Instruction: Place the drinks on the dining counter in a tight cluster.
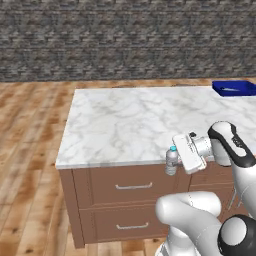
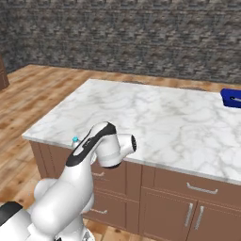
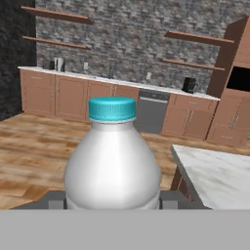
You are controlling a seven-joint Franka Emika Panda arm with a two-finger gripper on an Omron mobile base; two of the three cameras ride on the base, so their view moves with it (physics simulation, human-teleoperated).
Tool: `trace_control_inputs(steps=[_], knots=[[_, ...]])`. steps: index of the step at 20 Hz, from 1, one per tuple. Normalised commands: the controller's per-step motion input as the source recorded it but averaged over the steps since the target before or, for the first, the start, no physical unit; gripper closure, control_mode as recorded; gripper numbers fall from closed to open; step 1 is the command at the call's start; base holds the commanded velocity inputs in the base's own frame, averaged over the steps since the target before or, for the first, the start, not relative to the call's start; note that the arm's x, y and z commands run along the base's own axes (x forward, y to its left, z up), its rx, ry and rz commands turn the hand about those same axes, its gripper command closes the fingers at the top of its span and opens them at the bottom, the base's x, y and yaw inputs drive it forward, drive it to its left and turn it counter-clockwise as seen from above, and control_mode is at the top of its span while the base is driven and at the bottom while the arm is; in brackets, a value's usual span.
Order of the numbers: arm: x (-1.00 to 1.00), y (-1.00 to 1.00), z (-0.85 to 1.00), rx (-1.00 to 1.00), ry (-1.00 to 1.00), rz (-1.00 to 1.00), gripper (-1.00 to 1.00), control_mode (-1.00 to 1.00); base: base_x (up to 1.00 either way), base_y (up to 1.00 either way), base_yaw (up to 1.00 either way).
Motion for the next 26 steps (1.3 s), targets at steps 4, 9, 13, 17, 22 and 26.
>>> trace_control_inputs(steps=[4, 9, 13, 17, 22, 26], knots=[[0.00, 0.00, 0.00, 0.00, 0.00, 0.00, 1.00, 1.00, 0.48, -0.12, -0.25], [0.00, 0.00, 0.00, 0.00, 0.00, 0.00, 1.00, 1.00, 0.68, -0.02, -0.10], [0.00, 0.00, 0.00, 0.00, 0.00, 0.00, 1.00, 1.00, 0.74, -0.01, 0.00], [0.00, 0.00, 0.00, 0.00, 0.00, 0.00, 1.00, 1.00, 0.48, -0.01, -0.08], [0.00, 0.00, 0.00, 0.00, 0.00, 0.00, 1.00, 1.00, 0.02, 0.00, 0.00], [0.33, -0.10, -0.03, 0.00, 0.09, 0.00, 1.00, -1.00, 0.06, 0.00, 0.00]])
